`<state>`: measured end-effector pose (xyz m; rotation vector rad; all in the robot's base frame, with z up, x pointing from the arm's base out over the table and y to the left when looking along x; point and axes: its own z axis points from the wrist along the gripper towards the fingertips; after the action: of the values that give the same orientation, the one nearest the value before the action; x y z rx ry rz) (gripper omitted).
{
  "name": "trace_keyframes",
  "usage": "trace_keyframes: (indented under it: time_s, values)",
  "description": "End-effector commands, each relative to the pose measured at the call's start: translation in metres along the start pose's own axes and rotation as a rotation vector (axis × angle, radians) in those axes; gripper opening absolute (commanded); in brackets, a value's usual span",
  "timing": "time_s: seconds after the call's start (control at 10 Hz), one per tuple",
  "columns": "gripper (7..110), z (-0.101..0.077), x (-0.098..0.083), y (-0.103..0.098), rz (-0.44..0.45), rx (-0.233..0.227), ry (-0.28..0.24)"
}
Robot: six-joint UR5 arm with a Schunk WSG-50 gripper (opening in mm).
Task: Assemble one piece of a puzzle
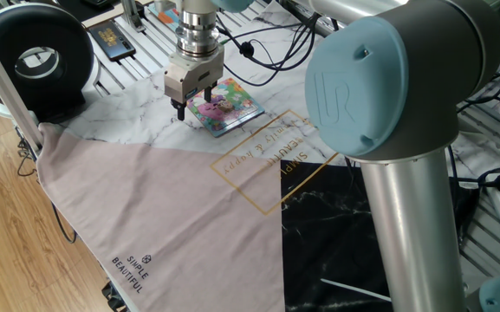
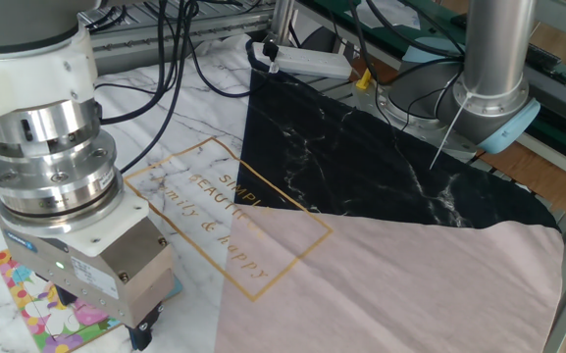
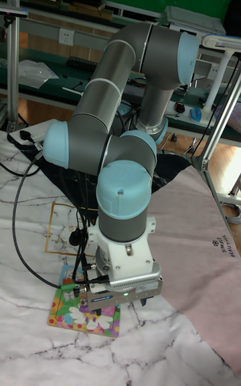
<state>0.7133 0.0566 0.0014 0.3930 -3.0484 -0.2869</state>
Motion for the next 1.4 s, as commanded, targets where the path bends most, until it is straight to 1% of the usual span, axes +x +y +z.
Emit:
trace_keyframes:
  time_s: [0.0,0.2,1.3]
  values:
    - [88,-0.0013,-0.0021,-0.0001,0.000,-0.005,-0.009]
    - [88,-0.0011,-0.0018,-0.0030,-0.005,0.005,-0.010]
    - [88,-0.0001,0.0036,-0.0069,-0.003,0.012,0.000]
